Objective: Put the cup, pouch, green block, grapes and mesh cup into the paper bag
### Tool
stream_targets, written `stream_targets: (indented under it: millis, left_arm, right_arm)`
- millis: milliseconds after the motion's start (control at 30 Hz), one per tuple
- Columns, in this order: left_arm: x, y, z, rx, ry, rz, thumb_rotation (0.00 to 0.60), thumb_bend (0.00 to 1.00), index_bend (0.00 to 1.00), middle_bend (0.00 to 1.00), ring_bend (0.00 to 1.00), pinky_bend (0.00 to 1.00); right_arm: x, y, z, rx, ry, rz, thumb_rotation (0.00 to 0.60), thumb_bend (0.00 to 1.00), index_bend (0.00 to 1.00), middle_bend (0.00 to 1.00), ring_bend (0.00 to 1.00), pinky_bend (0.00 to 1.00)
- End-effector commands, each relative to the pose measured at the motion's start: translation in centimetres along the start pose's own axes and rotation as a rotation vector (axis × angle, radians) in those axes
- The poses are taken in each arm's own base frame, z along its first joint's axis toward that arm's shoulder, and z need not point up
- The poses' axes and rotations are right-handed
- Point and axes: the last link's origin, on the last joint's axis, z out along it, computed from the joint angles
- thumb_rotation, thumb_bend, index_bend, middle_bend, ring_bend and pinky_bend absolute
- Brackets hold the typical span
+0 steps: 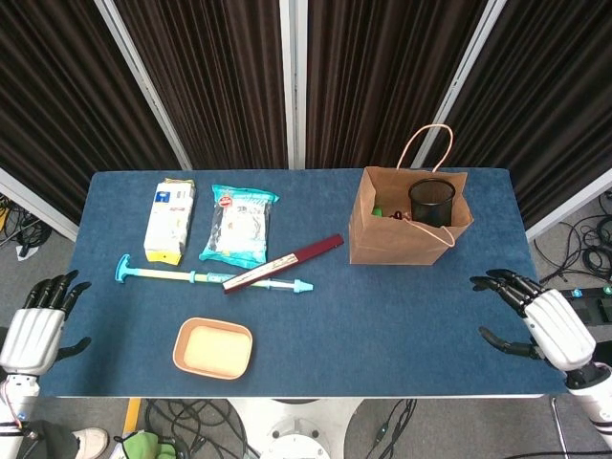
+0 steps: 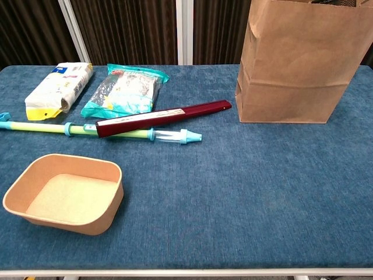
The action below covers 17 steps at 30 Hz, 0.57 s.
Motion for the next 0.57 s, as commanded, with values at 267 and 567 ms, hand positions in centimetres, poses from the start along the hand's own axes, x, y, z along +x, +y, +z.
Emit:
stream_targets:
  millis: [267,567]
  left_arm:
    - [-0.4,0.0,-0.4,0.024,0.029,0.028,0.6,0.0,0.24,0.2,0.14,0.15]
    - [-1.1,0.0,-0.7,0.043,0.029,0.036,0.6,0.0,0.24,0.2,0.14,0.15]
  right_arm:
    - [-4.4,3.1,-3.7,-0.284,-0.113,-0.182,0.6,0.19,0.0,0.0,0.0,0.0]
    - [-5.4,3.4,-4.5,-0.335,-0.025,-0.186,0.6,0.18,0.0,0.0,0.0,0.0]
